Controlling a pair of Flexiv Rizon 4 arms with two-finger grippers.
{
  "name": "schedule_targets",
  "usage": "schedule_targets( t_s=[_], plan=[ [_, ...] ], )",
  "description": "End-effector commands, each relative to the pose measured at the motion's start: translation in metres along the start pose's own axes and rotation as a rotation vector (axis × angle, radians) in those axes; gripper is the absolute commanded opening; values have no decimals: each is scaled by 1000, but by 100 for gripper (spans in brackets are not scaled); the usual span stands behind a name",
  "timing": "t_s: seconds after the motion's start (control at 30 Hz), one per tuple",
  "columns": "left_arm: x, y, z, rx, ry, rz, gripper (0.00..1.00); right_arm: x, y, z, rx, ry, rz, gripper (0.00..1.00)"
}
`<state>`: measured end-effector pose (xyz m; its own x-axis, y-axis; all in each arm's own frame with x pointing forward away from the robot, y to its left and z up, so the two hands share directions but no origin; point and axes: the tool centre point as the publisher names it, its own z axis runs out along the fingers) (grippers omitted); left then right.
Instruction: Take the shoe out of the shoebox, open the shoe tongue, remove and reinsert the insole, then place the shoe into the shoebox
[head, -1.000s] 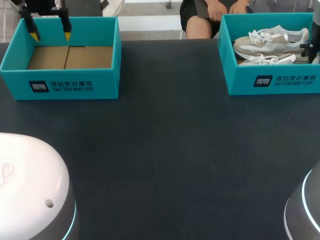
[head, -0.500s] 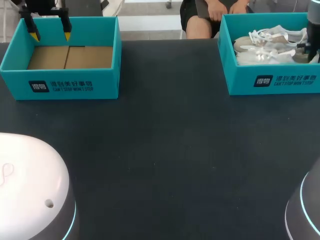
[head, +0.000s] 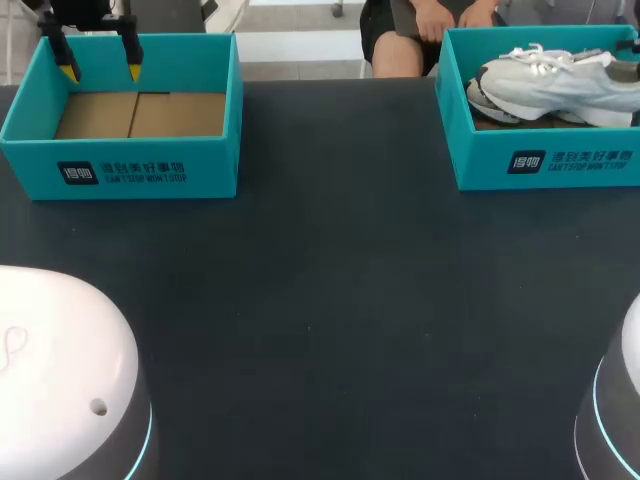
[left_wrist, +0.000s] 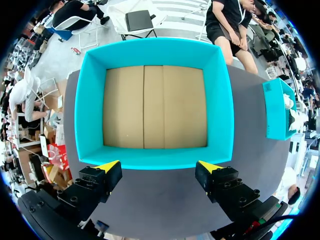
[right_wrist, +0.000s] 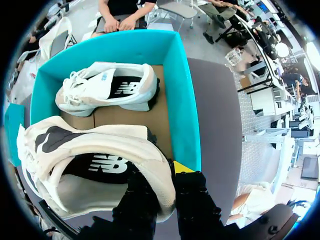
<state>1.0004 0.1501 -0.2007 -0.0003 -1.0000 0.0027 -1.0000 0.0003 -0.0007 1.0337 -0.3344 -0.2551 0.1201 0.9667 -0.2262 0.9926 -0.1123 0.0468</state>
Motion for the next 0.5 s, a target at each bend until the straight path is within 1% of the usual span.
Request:
schedule_targets(
  t_s=[0.03, 0.1, 0.2, 0.33, 0.5],
  plan=[
    [0, 0, 0, 0, -1, 0, 100, -2, -8, -35, -23, -9, -13, 0],
    [0, 0, 0, 0, -1, 0, 100, -3, -8, -48, -25, -5, -26, 0],
    [0, 0, 0, 0, -1, 0, 100, -4, -6, -61, -34, 2, -35, 0],
    [0, 0, 0, 0, -1, 0, 100, -6, -3, -75, -48, 5, -32, 0],
    [0, 0, 0, 0, -1, 0, 100, -8, 0, -83, -54, -11, -33, 0]
  ],
)
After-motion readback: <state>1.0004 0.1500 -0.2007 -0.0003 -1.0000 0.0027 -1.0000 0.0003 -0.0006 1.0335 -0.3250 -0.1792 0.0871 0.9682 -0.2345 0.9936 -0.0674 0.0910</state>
